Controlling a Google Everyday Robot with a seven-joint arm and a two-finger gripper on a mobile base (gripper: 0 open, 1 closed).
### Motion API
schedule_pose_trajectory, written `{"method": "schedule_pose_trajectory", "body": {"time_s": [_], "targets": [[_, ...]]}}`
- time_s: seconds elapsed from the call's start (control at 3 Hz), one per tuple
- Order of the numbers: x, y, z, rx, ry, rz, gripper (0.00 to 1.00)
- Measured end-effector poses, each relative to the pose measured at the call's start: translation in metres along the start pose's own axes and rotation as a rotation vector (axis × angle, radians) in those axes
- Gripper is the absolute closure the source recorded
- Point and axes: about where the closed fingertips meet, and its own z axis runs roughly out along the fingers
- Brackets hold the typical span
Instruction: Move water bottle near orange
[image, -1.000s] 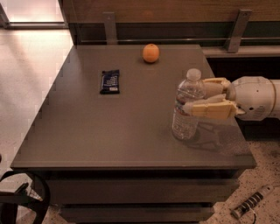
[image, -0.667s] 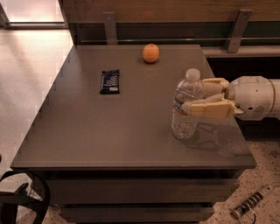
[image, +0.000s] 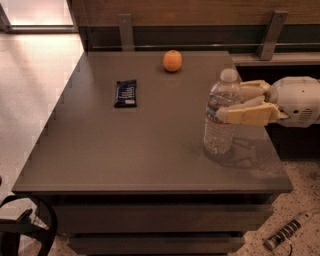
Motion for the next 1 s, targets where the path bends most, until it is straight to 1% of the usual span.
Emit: {"method": "schedule_pose_trajectory", "body": {"time_s": [0.33,0.67,1.0], "targets": [[-0.024,-0.063,-0.043,0.128,0.018,0.071,1.00],[-0.042,-0.109,-0.074,0.239,0.014,0.093,1.00],[-0.052,-0.152,-0.090,0.335,0.003,0.083,1.00]]}}
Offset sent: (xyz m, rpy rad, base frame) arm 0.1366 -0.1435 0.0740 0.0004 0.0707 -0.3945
